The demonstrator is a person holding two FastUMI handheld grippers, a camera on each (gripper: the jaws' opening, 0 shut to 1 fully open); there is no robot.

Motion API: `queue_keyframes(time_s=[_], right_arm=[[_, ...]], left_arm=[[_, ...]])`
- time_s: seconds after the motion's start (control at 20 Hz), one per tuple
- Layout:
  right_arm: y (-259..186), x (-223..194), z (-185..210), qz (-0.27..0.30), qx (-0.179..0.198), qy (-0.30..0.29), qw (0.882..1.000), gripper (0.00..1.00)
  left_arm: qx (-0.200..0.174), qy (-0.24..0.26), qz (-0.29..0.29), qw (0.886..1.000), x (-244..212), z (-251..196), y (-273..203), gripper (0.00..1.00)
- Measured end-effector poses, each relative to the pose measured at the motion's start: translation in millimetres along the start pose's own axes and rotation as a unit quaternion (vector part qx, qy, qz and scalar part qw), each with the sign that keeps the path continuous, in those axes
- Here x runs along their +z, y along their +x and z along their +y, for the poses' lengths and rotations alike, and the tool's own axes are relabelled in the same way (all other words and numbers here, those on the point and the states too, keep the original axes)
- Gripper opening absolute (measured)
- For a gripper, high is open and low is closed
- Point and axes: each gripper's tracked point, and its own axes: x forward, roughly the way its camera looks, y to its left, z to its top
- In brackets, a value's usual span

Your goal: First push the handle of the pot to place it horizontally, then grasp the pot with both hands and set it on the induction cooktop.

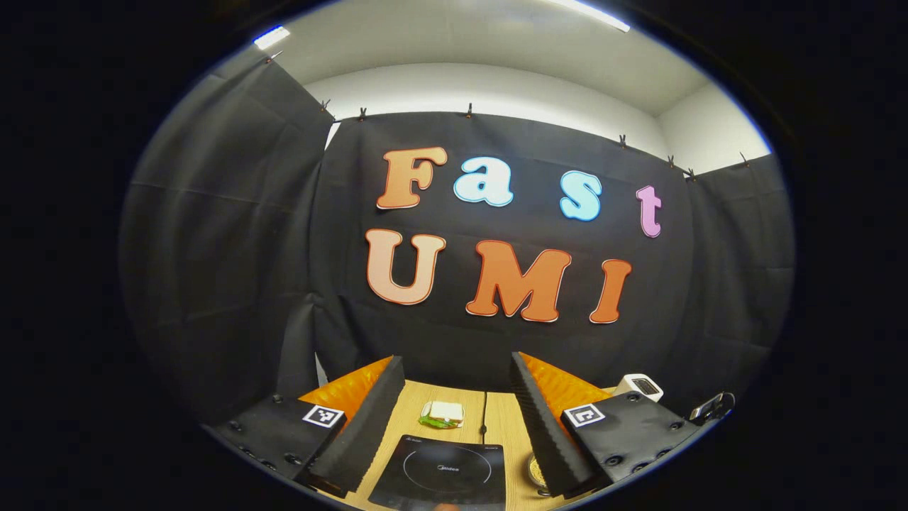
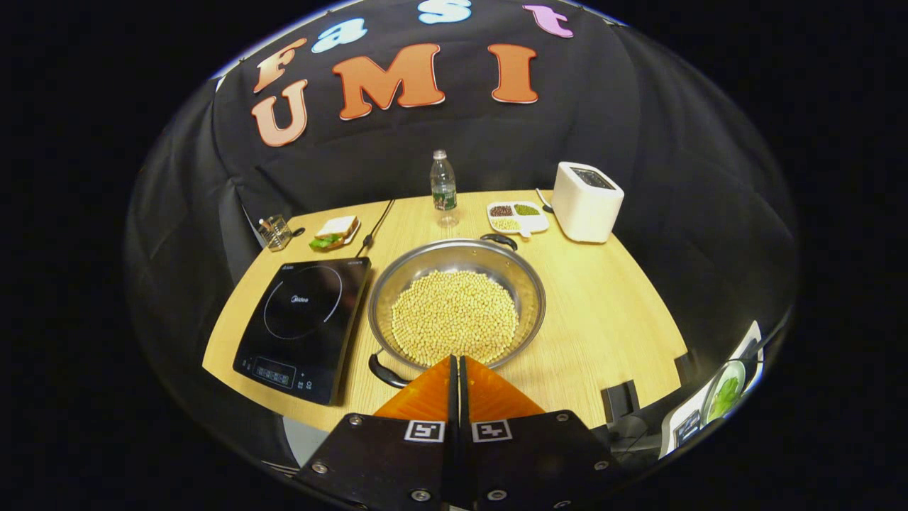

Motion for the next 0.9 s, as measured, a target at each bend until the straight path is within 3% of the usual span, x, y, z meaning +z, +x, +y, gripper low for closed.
queue_keyframes(time_s=[0.55,0.9], right_arm=[[37.8,-63.8,5.4,0.079,0.001,-0.02,0.997,0.0],[69.5,-83.5,24.3,0.114,0.009,-0.034,0.993,0.0]], left_arm=[[0.029,0.011,0.036,0.999,-29.0,24.1,-11.4,0.98],[0.043,0.0,0.069,0.997,-56.6,47.4,-15.7,0.98]])
